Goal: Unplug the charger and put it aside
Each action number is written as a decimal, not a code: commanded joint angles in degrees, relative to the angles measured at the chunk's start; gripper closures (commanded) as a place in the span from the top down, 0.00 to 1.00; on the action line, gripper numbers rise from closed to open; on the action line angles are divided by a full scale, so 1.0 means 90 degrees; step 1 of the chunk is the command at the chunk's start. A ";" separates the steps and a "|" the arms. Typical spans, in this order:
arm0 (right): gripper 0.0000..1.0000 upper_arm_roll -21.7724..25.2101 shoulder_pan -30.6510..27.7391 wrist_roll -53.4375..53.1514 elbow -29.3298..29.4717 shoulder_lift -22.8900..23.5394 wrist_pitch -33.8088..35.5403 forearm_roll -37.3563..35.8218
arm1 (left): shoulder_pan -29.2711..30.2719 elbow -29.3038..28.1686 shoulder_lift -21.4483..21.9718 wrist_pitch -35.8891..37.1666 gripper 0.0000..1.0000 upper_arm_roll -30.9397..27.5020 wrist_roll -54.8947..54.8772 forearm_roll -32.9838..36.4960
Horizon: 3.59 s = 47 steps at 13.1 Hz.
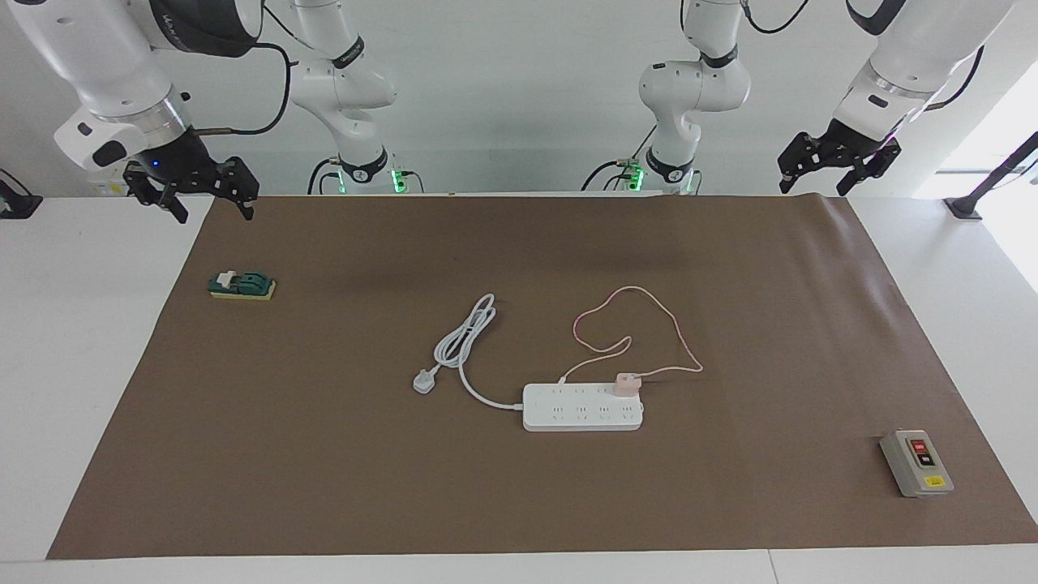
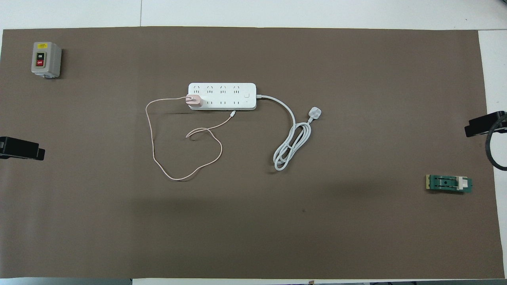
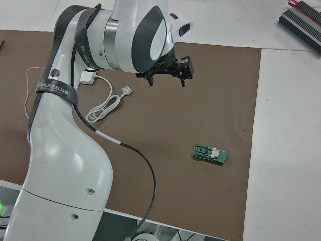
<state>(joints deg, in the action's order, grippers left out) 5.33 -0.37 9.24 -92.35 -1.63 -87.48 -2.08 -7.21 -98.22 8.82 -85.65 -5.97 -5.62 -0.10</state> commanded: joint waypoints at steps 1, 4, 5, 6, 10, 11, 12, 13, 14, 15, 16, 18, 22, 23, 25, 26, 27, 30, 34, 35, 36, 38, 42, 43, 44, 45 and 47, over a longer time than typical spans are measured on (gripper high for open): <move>1.00 -0.0036 -0.0037 0.0107 0.0105 0.0045 0.0091 -0.0032 | -0.0097 -0.0054 0.0064 -0.0043 1.00 -0.0059 0.0067 0.0040; 1.00 -0.0026 -0.0037 0.0077 0.0047 -0.0004 0.0091 -0.0022 | -0.0126 -0.0054 0.0064 -0.0082 1.00 -0.0059 0.0106 0.0040; 1.00 -0.0026 -0.0076 0.0077 0.0056 -0.0004 0.0072 -0.0022 | -0.0126 -0.0054 0.0064 -0.0092 1.00 -0.0049 0.0097 0.0040; 1.00 -0.0026 -0.0086 0.0087 0.0046 -0.0004 0.0110 -0.0013 | -0.0126 -0.0054 0.0064 -0.0102 1.00 -0.0049 0.0097 0.0040; 1.00 -0.0017 -0.0106 0.0116 0.0017 -0.0043 0.0208 -0.0022 | -0.0263 -0.0093 0.0064 -0.0356 1.00 -0.0049 0.0058 0.0040; 1.00 -0.0017 -0.0106 0.0116 0.0007 -0.0034 0.0208 -0.0071 | -0.0263 -0.0122 0.0084 -0.0356 1.00 -0.0049 0.0057 0.0040; 1.00 -0.0017 -0.0115 0.0126 0.0007 -0.0043 0.0189 -0.0071 | -0.0254 -0.0132 0.0084 -0.0356 1.00 -0.0049 0.0067 0.0040; 1.00 0.0022 -0.0125 0.0155 -0.0022 -0.0043 0.0150 -0.0052 | -0.0253 -0.0122 0.0084 -0.0366 1.00 -0.0059 0.0096 0.0040; 1.00 0.0032 -0.0135 0.0136 -0.0041 -0.0063 0.0121 -0.0003 | -0.0253 -0.0093 0.0065 -0.0375 1.00 -0.0059 0.0193 0.0040; 1.00 0.0032 -0.0116 0.0058 -0.0071 -0.0063 0.0082 0.0007 | -0.0253 -0.0074 0.0055 -0.0376 1.00 -0.0059 0.0610 0.0050; 1.00 0.0023 -0.0096 -0.0232 -0.0206 -0.0063 -0.0006 0.0123 | -0.0263 -0.0064 0.0055 -0.0443 1.00 -0.0059 0.1301 0.0050; 1.00 0.0022 -0.0038 -0.1052 -0.0325 -0.0005 -0.0114 0.0610 | -0.0428 -0.0064 0.0035 -0.0600 1.00 -0.0049 0.2716 0.0050; 1.00 -0.0036 0.0303 -0.3003 -0.0295 0.0755 -0.0415 0.1665 | -0.0877 -0.0005 -0.0276 -0.0892 1.00 -0.0039 0.6387 0.0021; 1.00 -0.0036 0.0556 -0.3598 -0.0295 0.0961 -0.0591 0.1899 | -0.0917 0.0024 -0.0432 -0.1125 1.00 -0.0039 0.7053 -0.0134; 1.00 -0.0036 0.0869 -0.4897 -0.0286 0.1361 -0.1069 0.2669 | -0.1034 0.0121 -0.0773 -0.1400 1.00 -0.0030 0.8177 -0.0311; 1.00 -0.0036 0.1026 -0.5348 -0.0286 0.1556 -0.1332 0.2915 | -0.1199 0.0238 -0.1017 -0.1430 1.00 -0.0039 0.8627 -0.0311; 1.00 -0.0036 0.1230 -0.5826 -0.0295 0.1713 -0.1663 0.3168 | -0.1288 0.0403 -0.1271 -0.1459 1.00 -0.0039 0.9018 -0.0331; 1.00 -0.0026 0.1592 -0.7118 0.0141 0.2551 -0.2085 0.4486 | -0.1648 0.1038 -0.2324 -0.1664 1.00 -0.0039 1.0240 -0.0350; 1.00 -0.0036 0.2217 -0.8231 0.0787 0.3753 -0.2720 0.6176 | -0.1960 0.1792 -0.3654 -0.2005 1.00 -0.0059 1.1225 -0.0594; 1.00 -0.0036 0.2306 -0.8301 0.0905 0.3930 -0.2750 0.6266 | -0.2030 0.1772 -0.3782 -0.2277 1.00 -0.0059 1.1529 -0.0575; 1.00 -0.0036 0.2316 -0.8302 0.0906 0.4038 -0.2760 0.6421 | -0.2040 0.1734 -0.3783 -0.2521 1.00 -0.0059 1.1648 -0.0594; 1.00 -0.0026 0.2306 -0.8621 0.1274 0.4534 -0.2731 0.6938 | -0.2089 0.1617 -0.3851 -0.2952 1.00 -0.0049 1.2028 -0.0585; 1.00 -0.0036 0.2306 -0.8995 0.2466 0.5668 -0.2799 0.7672 | -0.2265 0.1587 -0.4135 -0.3197 1.00 -0.0069 1.2186 -0.0556; 1.00 -0.0046 0.2316 -0.8995 0.2604 0.5766 -0.2954 0.7721 | -0.2294 0.1596 -0.4135 -0.3178 1.00 -0.0078 1.2186 -0.0546; 1.00 -0.0114 0.2258 -0.8985 0.2866 0.5932 -0.2937 0.7751 | -0.2294 0.1596 -0.4135 -0.3169 1.00 -0.0088 1.2196 -0.0555; 1.00 -0.0182 0.2238 -0.8976 0.3149 0.6175 -0.2985 0.7732 | -0.2304 0.1596 -0.4144 -0.3197 1.00 -0.0078 1.2216 -0.0556; 1.00 -0.0192 0.2306 -0.8956 0.3298 0.6333 -0.3218 0.7731 | -0.2314 0.1616 -0.4310 -0.3217 1.00 -0.0078 1.2391 -0.0556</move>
<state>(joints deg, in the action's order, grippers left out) 4.34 20.64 -69.98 -67.62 51.84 -114.75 66.69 -26.87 -84.29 -28.32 -113.85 -5.58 104.04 -4.81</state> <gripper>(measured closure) 0.000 0.000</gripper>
